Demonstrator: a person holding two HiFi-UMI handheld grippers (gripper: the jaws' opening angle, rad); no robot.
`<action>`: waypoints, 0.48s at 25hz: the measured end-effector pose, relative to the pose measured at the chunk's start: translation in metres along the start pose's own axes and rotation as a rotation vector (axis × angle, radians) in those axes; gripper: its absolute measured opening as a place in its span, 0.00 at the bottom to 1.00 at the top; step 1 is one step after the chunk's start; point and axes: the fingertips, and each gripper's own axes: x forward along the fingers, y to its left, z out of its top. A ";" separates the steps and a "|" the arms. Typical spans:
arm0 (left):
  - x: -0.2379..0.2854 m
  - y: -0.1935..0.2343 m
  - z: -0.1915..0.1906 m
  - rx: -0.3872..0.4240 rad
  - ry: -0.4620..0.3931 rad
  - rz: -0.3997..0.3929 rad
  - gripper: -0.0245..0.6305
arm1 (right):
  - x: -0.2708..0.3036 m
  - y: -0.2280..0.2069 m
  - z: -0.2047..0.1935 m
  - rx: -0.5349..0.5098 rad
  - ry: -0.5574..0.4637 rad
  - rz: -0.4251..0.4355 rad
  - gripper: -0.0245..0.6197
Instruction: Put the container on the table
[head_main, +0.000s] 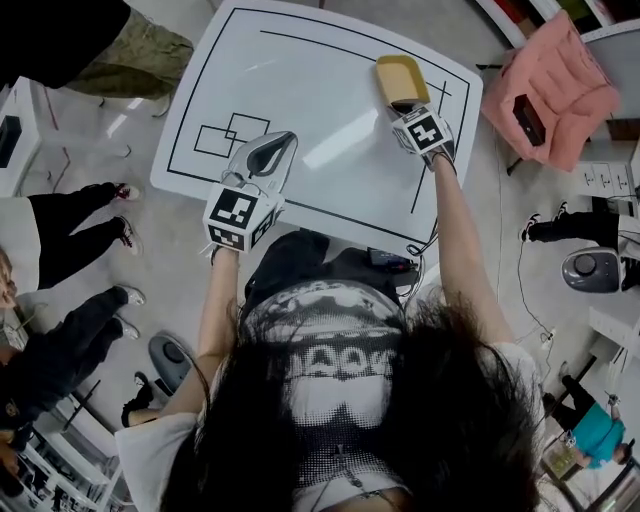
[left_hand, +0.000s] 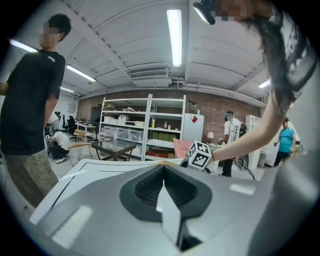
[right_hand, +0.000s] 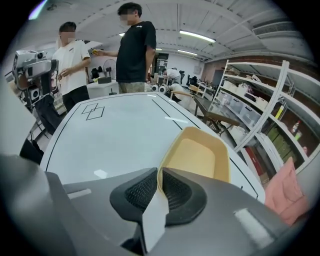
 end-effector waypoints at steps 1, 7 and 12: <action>0.001 0.001 0.000 0.000 0.000 0.000 0.04 | 0.001 -0.001 -0.001 0.012 -0.002 -0.001 0.10; 0.001 0.009 0.000 -0.005 0.003 0.003 0.04 | -0.014 0.001 0.005 0.056 -0.058 -0.013 0.23; 0.007 0.006 0.002 0.002 0.005 -0.024 0.04 | -0.051 0.013 0.024 0.082 -0.166 -0.030 0.23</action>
